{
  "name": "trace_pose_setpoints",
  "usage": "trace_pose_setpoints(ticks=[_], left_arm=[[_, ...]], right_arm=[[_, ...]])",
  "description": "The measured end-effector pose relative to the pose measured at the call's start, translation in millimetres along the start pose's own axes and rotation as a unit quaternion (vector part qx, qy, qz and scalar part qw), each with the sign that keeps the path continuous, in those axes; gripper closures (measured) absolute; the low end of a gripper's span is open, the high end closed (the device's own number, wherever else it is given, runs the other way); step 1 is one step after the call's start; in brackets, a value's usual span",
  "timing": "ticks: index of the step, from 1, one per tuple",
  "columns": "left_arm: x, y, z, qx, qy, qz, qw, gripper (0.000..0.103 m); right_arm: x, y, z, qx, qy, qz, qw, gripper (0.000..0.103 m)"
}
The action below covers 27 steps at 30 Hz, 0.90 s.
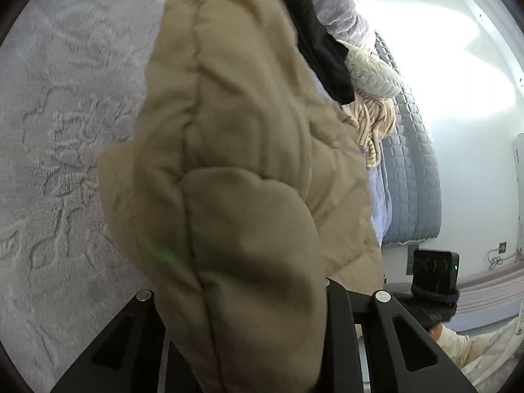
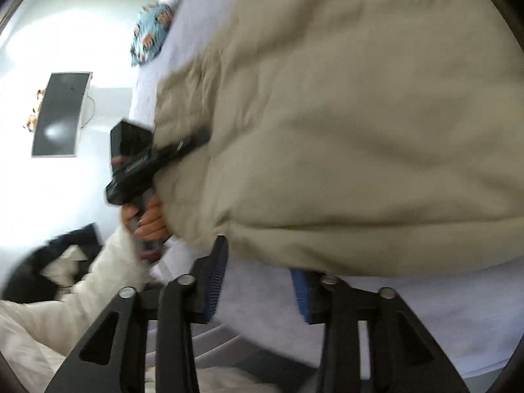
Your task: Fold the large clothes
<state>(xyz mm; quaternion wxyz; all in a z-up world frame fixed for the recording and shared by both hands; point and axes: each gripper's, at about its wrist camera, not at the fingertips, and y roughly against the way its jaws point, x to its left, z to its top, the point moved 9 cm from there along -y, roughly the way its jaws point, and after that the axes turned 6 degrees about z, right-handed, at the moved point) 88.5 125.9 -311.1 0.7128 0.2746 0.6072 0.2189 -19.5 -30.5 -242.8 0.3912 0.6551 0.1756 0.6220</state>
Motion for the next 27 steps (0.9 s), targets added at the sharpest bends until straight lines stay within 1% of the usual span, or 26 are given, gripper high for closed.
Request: trace_pose_setpoints(ticks=[1, 2, 3, 4, 5, 6, 7, 8, 10, 11, 12, 13, 14, 15, 16, 18, 21, 22, 23, 26, 27], left_arm=[[-6, 3, 0, -0.003, -0.005, 0.002, 1.0, 0.079], [-9, 7, -1, -0.005, -0.009, 0.004, 0.9999, 0.079], [-18, 9, 0, -0.007, -0.018, 0.017, 0.9997, 0.079], [-23, 12, 0, -0.009, -0.028, 0.029, 0.9992, 0.079], [-24, 14, 0, -0.01, -0.035, 0.035, 0.9987, 0.079], [-25, 14, 1, -0.008, -0.044, 0.045, 0.998, 0.079], [-24, 12, 1, -0.006, -0.043, 0.048, 0.9979, 0.079], [-19, 6, 4, 0.0, -0.036, 0.051, 0.998, 0.079], [0, -1, 4, 0.013, -0.016, 0.061, 0.9979, 0.079], [5, -5, 4, 0.015, -0.009, 0.063, 0.9978, 0.079], [9, -8, 4, 0.018, 0.003, 0.065, 0.9977, 0.079], [9, -9, 5, 0.016, 0.004, 0.067, 0.9976, 0.079], [3, -13, 7, 0.013, -0.001, 0.072, 0.9973, 0.079], [-2, -10, 6, 0.011, -0.006, 0.075, 0.9971, 0.079], [-10, -8, 6, 0.008, -0.01, 0.076, 0.997, 0.079], [-24, 0, 3, 0.002, -0.012, 0.077, 0.9969, 0.079], [-57, 21, 0, -0.011, -0.027, 0.078, 0.9966, 0.079], [-63, 29, 1, -0.013, -0.032, 0.076, 0.9965, 0.079], [-79, 36, -2, -0.016, -0.04, 0.072, 0.9965, 0.079], [-145, 37, -4, -0.015, -0.073, 0.056, 0.9956, 0.079], [-167, 32, -6, -0.011, -0.085, 0.057, 0.9947, 0.079]], right_arm=[[-6, 4, 6, -0.015, 0.013, -0.021, 1.0, 0.081], [-13, 6, 11, -0.024, 0.027, -0.046, 0.998, 0.085], [-15, 10, 16, -0.024, 0.033, -0.05, 0.998, 0.088], [-10, 13, 18, -0.02, 0.036, -0.028, 0.999, 0.088], [-3, 21, 21, -0.01, 0.044, 0.003, 0.999, 0.088], [8, 23, 13, 0.025, 0.051, 0.056, 0.997, 0.088], [10, 26, 5, 0.048, 0.048, 0.094, 0.993, 0.088], [12, 31, 3, 0.05, 0.045, 0.104, 0.992, 0.088], [4, 44, 7, 0.032, 0.049, 0.077, 0.995, 0.088], [-3, 54, 15, 0.012, 0.048, 0.06, 0.997, 0.088], [-15, 63, 26, -0.013, 0.043, 0.031, 0.999, 0.088], [-30, 84, 22, -0.028, 0.042, 0.002, 0.999, 0.088], [-40, 91, 29, -0.045, 0.04, -0.023, 0.998, 0.088], [-49, 94, 38, -0.061, 0.038, -0.039, 0.997, 0.088], [-58, 94, 47, -0.074, 0.032, -0.045, 0.996, 0.089], [-79, 83, 62, -0.091, 0.024, -0.066, 0.993, 0.089], [-95, 55, 75, -0.103, 0.02, -0.073, 0.992, 0.089], [-98, 47, 78, -0.103, 0.02, -0.072, 0.992, 0.089], [-102, 39, 80, -0.103, 0.019, -0.069, 0.992, 0.089], [-112, 19, 84, -0.099, 0.011, -0.059, 0.993, 0.094], [-115, 15, 85, -0.096, 0.006, -0.053, 0.994, 0.095]])
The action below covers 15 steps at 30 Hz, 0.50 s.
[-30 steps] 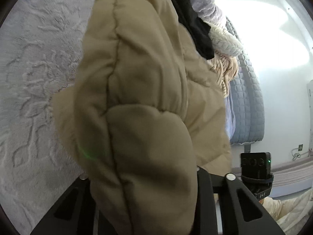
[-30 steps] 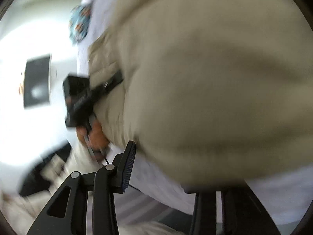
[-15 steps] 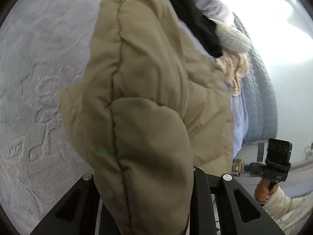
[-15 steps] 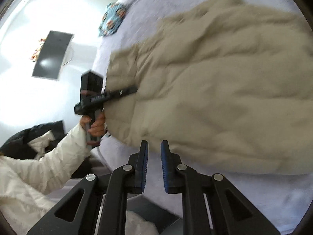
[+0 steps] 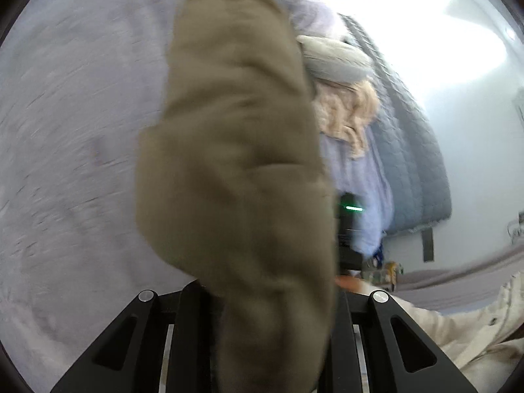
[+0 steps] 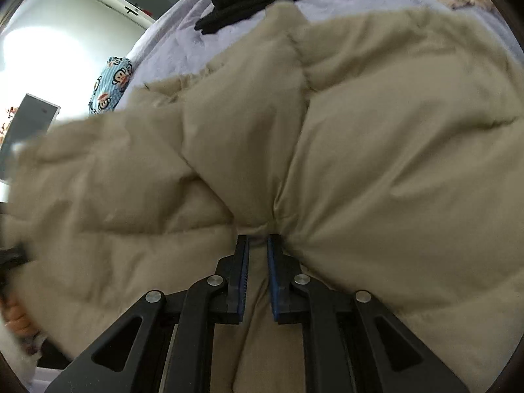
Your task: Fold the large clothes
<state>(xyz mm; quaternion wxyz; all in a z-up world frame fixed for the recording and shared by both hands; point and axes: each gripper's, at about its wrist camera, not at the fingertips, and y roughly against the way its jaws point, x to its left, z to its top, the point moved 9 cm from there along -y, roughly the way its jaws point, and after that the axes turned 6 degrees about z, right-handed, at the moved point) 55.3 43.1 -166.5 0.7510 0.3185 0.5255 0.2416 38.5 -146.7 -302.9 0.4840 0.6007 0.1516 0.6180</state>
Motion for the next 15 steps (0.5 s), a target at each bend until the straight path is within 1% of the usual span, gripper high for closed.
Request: trace_pose_setpoints(ticks=[1, 2, 6, 7, 8, 10, 11, 12, 13, 14, 15], left_arm=[[-19, -3, 1, 0.006, -0.012, 0.004, 0.9999, 0.079], [-31, -7, 2, 0.012, -0.018, 0.008, 0.9997, 0.079], [-99, -50, 9, 0.049, -0.041, 0.038, 0.9972, 0.079], [-110, -58, 11, 0.055, -0.045, 0.041, 0.9966, 0.079], [-130, -72, 14, 0.066, -0.057, 0.044, 0.9952, 0.079], [-147, -87, 14, 0.078, -0.068, 0.051, 0.9933, 0.075], [-156, -97, 14, 0.086, -0.072, 0.048, 0.9926, 0.068], [-167, -112, 15, 0.097, -0.071, 0.038, 0.992, 0.056], [-178, -127, 15, 0.109, -0.064, 0.022, 0.9918, 0.049], [-184, -137, 16, 0.114, -0.06, 0.011, 0.9916, 0.037], [-194, -153, 17, 0.121, -0.058, -0.011, 0.9909, 0.033]], right_arm=[[3, -7, -3, 0.004, -0.004, 0.006, 1.0, 0.096], [-6, -5, -4, 0.007, -0.008, 0.012, 1.0, 0.097], [-13, -2, -8, 0.031, -0.029, 0.052, 0.998, 0.098], [-16, 6, -8, 0.04, -0.042, 0.068, 0.996, 0.098], [-20, 21, -8, 0.039, -0.055, 0.083, 0.994, 0.098], [-30, 57, -6, 0.013, -0.067, 0.107, 0.992, 0.097], [-37, 75, -6, -0.001, -0.07, 0.111, 0.991, 0.094], [-51, 100, -7, -0.02, -0.078, 0.11, 0.991, 0.093], [-62, 116, -10, -0.031, -0.085, 0.109, 0.99, 0.093], [-79, 137, -14, -0.044, -0.098, 0.105, 0.989, 0.093], [-96, 154, -20, -0.054, -0.11, 0.097, 0.988, 0.093]])
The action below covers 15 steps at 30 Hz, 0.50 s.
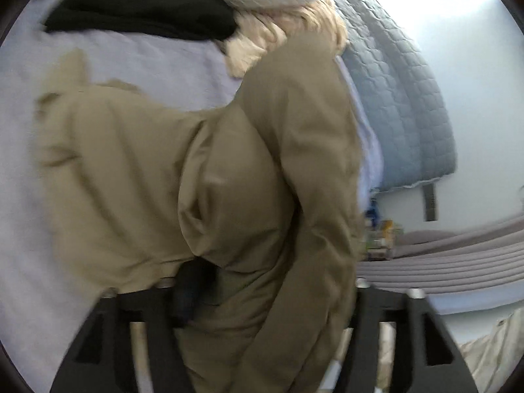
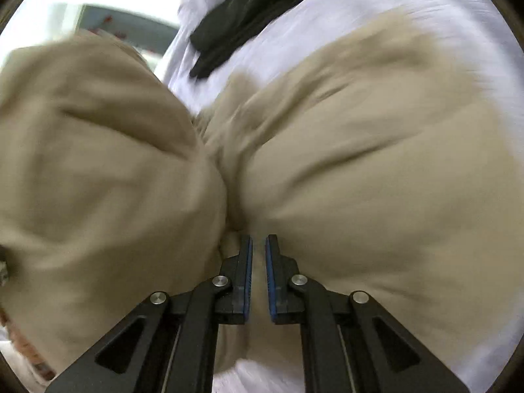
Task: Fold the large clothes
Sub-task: 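Open both tools and release the folded jacket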
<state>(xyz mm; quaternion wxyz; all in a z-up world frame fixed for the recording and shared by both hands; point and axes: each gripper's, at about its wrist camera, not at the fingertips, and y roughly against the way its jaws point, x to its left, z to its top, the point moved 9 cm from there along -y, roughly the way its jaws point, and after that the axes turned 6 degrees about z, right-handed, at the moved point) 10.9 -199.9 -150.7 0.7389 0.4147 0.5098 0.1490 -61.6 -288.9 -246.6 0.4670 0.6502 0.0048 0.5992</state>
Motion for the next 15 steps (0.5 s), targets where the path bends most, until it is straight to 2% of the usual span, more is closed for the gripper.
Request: trace_pose_setpoints(ticks=[4, 5, 9, 10, 11, 12, 13, 15], left_arm=[[-28, -63, 23, 0.016, 0.008, -0.091, 0.9957, 0.033], [-24, -73, 25, 0.016, 0.01, -0.091, 0.9957, 0.033], [-5, -132, 32, 0.007, 0.012, -0.022, 0.9997, 0.033], [-2, -140, 31, 0.005, 0.009, -0.01, 0.9999, 0.033], [-1, -145, 28, 0.001, 0.005, 0.0, 1.0, 0.033], [2, -147, 28, -0.002, 0.003, 0.009, 1.0, 0.033], [8, -147, 26, -0.003, 0.001, 0.014, 0.9999, 0.033], [12, -148, 21, -0.005, -0.003, 0.027, 0.9996, 0.033]], right_arm=[[-47, 48, -11, -0.012, -0.039, -0.022, 0.999, 0.093], [-59, 56, -17, -0.008, -0.049, -0.027, 0.998, 0.093], [-79, 79, -42, 0.011, -0.068, -0.027, 0.997, 0.092], [-80, 85, -48, 0.015, -0.067, -0.025, 0.997, 0.087], [-80, 93, -54, 0.016, -0.066, -0.021, 0.997, 0.065], [-76, 102, -60, 0.015, -0.063, -0.006, 0.998, 0.034], [-70, 112, -64, 0.014, -0.06, 0.013, 0.998, 0.022], [-58, 126, -73, 0.023, -0.051, 0.05, 0.997, 0.022]])
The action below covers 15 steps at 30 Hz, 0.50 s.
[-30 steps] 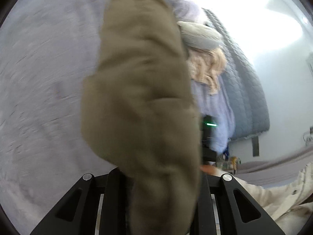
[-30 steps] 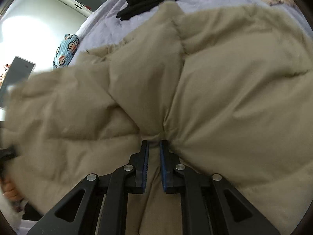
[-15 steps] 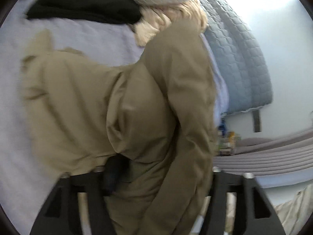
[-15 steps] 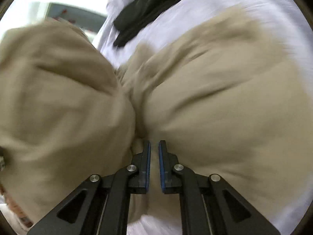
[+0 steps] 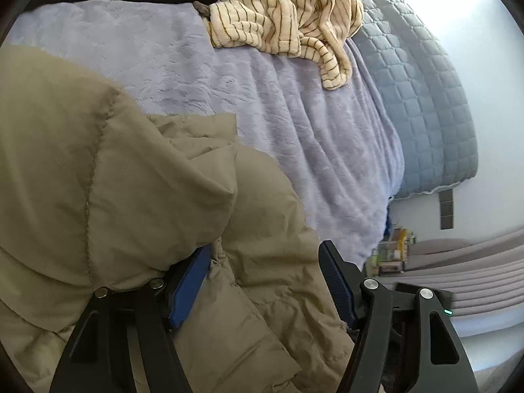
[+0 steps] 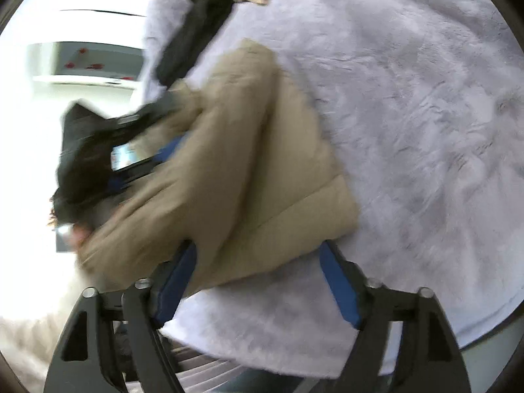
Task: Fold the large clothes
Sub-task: 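Open both tools and release the folded jacket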
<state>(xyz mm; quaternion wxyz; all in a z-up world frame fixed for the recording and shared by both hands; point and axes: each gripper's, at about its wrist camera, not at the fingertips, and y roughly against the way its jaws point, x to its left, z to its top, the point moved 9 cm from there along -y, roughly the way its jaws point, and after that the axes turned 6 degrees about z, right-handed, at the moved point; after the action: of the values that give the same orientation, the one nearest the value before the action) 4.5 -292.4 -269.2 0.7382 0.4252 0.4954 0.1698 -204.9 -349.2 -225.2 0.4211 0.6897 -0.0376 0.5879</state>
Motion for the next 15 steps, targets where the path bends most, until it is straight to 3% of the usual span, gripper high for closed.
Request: trace_pose_setpoints(ticks=[3, 7, 9, 11, 12, 13, 14, 15], left_arm=[[-1, -3, 4, -0.001, 0.0, 0.012, 0.9999, 0.033], [-15, 19, 13, -0.021, -0.014, 0.019, 0.9995, 0.033], [-25, 57, 20, -0.067, -0.038, 0.023, 0.9968, 0.033], [-15, 95, 25, -0.114, -0.055, 0.07, 0.9895, 0.033], [-4, 112, 27, -0.136, -0.06, 0.104, 0.9833, 0.033], [10, 127, 27, -0.155, -0.062, 0.14, 0.976, 0.033], [21, 136, 27, -0.164, -0.061, 0.165, 0.9706, 0.033], [47, 149, 27, -0.174, -0.051, 0.213, 0.9601, 0.033]], right_arm=[[28, 21, -19, 0.017, 0.034, 0.051, 0.998, 0.022], [54, -13, -12, 0.027, 0.054, 0.056, 0.997, 0.022], [57, -37, -2, 0.023, 0.046, 0.056, 0.997, 0.022], [51, -41, 0, 0.017, 0.045, 0.02, 0.999, 0.022], [47, -45, 2, 0.012, 0.044, -0.004, 0.999, 0.027], [46, -48, 8, 0.007, 0.04, -0.016, 0.999, 0.055], [41, -48, 9, 0.004, 0.033, -0.027, 0.999, 0.072], [37, -43, 10, -0.005, 0.027, -0.035, 0.999, 0.084]])
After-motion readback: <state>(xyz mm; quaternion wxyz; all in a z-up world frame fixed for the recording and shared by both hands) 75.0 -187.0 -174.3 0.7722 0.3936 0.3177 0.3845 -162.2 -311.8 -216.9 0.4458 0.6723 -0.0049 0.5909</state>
